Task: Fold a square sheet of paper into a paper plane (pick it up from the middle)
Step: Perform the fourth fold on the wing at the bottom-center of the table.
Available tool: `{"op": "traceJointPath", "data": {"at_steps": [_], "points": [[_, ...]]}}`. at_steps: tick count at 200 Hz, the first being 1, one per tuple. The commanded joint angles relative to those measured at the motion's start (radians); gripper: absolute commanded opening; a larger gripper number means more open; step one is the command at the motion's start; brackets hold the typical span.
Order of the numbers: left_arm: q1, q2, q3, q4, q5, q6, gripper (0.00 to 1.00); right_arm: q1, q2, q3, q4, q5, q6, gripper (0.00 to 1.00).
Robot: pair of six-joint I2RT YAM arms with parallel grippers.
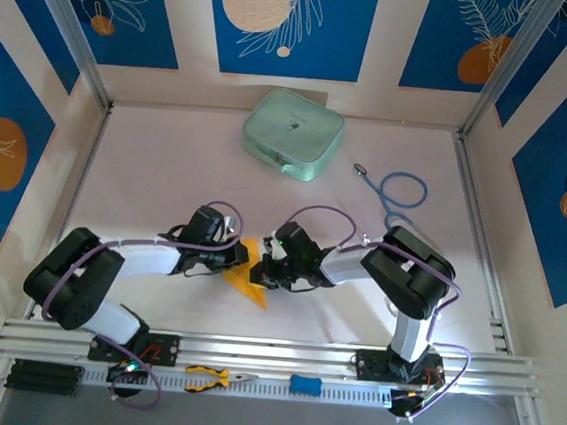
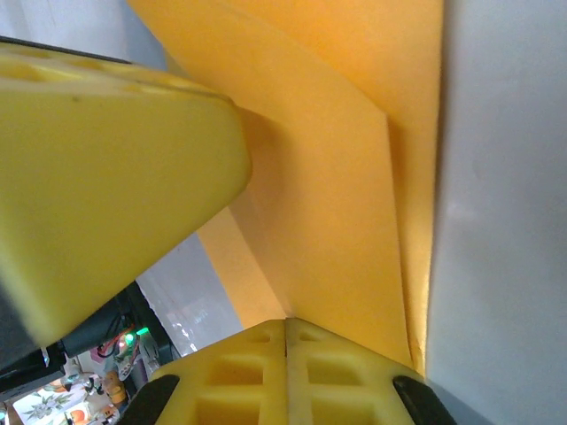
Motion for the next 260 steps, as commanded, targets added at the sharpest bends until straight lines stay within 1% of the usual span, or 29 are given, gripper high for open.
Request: {"op": "traceJointPath", "data": {"at_steps": [1,23,65,94,176,212,237,260], "points": [[0.013,0.028,-0.013,0.019,-0.004,0.034,0.00,-0.009,0.010,-0.041,-0.123,0.031,-0.009,0.03],[0.032,0.060,-0.030,0.083,0.011,0.023,0.00,-0.009,0.014,-0.039,-0.125,0.030,-0.010,0.03],[0.079,0.084,0.001,0.029,-0.026,0.061,0.00,-0.006,0.023,-0.042,-0.142,0.026,-0.016,0.03],[0.124,0.099,0.012,0.025,-0.033,0.077,0.00,-0.005,0.021,-0.046,-0.151,0.025,-0.020,0.03],[0.262,0.182,0.108,-0.020,0.010,0.127,0.00,-0.006,0.021,-0.052,-0.156,0.013,-0.033,0.03],[0.333,0.219,0.119,-0.010,0.059,0.126,0.00,-0.005,0.023,-0.057,-0.154,0.013,-0.031,0.03],[0.361,0.207,0.137,-0.039,0.072,0.128,0.00,-0.008,0.026,-0.054,-0.150,0.010,-0.031,0.03],[0.365,0.140,0.152,-0.064,0.090,0.125,0.00,-0.009,0.030,-0.048,-0.153,0.008,-0.031,0.03]]}}
